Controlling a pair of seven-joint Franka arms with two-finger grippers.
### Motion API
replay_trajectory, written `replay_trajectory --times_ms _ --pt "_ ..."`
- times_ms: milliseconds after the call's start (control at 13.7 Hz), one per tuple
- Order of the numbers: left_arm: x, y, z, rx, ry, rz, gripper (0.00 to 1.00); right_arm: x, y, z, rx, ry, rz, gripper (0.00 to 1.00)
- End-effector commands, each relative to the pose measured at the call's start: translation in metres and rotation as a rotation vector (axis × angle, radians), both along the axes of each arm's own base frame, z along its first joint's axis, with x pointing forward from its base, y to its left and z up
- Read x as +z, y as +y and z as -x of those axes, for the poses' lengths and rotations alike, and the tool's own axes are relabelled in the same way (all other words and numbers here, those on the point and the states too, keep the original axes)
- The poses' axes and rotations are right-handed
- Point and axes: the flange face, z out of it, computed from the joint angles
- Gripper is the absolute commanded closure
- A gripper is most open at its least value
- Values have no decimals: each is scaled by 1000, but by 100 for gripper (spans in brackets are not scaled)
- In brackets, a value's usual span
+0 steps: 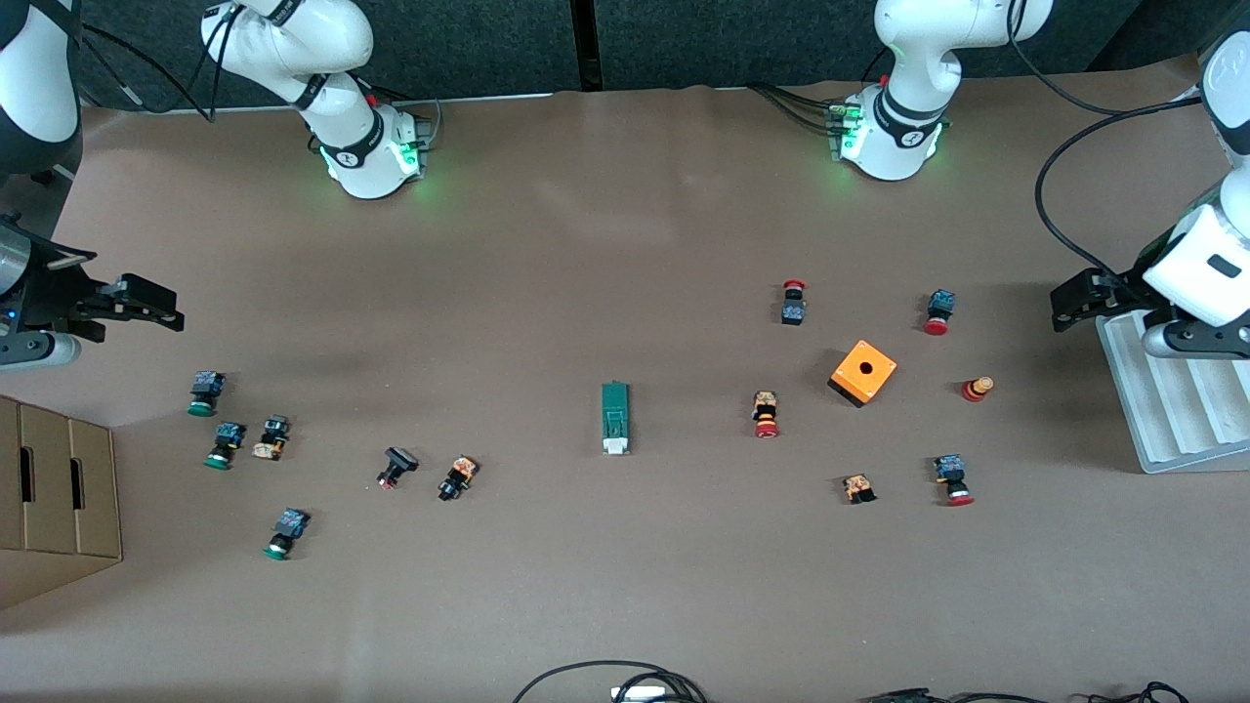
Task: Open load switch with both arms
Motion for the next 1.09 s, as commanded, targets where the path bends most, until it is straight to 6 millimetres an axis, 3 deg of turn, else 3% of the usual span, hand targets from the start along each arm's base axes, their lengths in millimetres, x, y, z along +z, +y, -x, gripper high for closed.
replay_trajectory --times_ms 0,365,584,730,1022 --pt "4 2 -2 -11 11 12 0 3 -3 -2 2 -3 -25 0" --pt "-14 -33 -13 73 19 91 0 -3 -2 -4 1 13 -20 0" --pt "-22 -68 -18 117 5 85 0 -4 -1 -5 -1 16 -24 0" --pt "-33 -106 -20 189 1 85 0 -4 -1 -5 5 14 -26 0" --pt "-72 -222 -18 322 -41 102 0 -9 0 -8 7 20 -26 0"
